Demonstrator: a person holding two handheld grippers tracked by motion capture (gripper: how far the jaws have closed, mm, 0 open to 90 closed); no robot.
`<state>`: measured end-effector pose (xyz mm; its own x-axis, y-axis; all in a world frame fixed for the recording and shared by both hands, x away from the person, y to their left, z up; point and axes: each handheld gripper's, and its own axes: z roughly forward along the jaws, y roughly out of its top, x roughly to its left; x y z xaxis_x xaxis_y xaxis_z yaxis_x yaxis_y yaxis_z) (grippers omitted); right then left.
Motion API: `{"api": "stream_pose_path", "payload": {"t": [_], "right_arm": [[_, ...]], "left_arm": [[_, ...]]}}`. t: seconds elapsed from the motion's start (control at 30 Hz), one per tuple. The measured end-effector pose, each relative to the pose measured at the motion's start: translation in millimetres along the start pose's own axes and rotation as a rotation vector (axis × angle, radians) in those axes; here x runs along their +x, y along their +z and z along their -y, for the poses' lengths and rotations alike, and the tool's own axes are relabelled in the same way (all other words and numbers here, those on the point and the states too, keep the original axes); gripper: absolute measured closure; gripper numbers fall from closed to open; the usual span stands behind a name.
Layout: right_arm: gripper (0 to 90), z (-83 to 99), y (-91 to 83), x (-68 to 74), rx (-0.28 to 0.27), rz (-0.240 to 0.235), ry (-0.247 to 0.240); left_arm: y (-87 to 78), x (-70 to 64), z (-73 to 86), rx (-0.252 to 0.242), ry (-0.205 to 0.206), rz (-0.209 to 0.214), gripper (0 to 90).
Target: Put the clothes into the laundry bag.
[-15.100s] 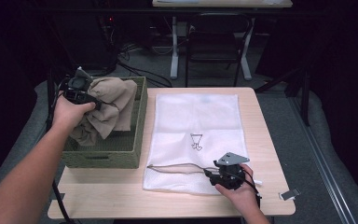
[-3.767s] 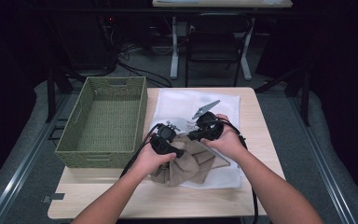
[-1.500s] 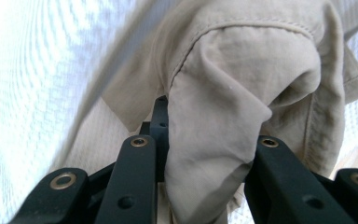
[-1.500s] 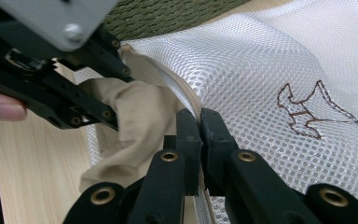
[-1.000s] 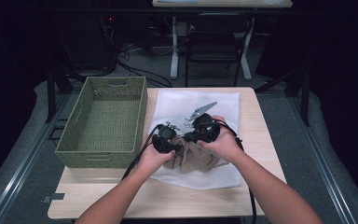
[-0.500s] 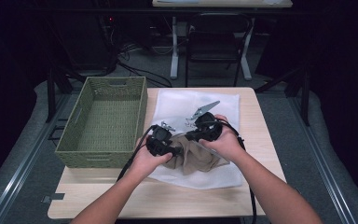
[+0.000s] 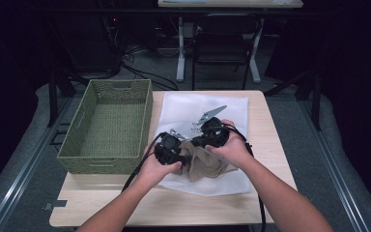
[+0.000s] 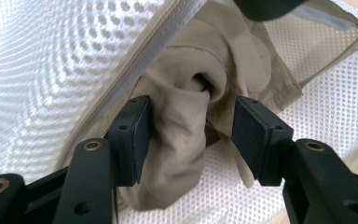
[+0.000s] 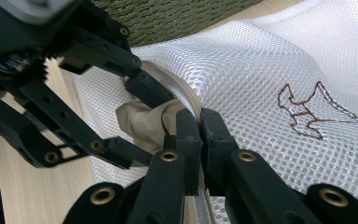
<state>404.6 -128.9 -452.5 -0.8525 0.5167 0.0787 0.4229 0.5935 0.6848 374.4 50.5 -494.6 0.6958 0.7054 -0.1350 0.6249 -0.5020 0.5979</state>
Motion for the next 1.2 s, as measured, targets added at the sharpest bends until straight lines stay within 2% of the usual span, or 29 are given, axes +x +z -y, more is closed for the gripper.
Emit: {"api": "stream_pose_path", "payload": {"t": [0.13,0.43,0.63,1.0,1.2], "right_arm": [[87.2,1.0,1.2,0.6,0.002,-0.003,-0.001],[87.2,1.6,1.4,1.6,0.005,-0.004,0.000],[87.2,1.6,2.4,2.8,0.003,-0.008,0.000],[87.2,1.0,1.2,2.3,-0.004,-0.007,0.003],[87.2,1.9,-0.4,-0.9,-0.007,-0.002,0.013]], "left_arm": [[6.6,-2.4,-2.2,-0.016,0.005,-0.034,47.1],[9.6,-0.8,-6.0,-0.033,-0.011,-0.068,73.0],[9.1,-1.6,-10.6,-0.036,-0.004,-0.087,80.8],[12.3,-1.0,-17.8,-0.046,-0.016,-0.089,80.3],[1.1,0.5,-13.2,-0.067,-0.025,-0.068,72.1]]}}
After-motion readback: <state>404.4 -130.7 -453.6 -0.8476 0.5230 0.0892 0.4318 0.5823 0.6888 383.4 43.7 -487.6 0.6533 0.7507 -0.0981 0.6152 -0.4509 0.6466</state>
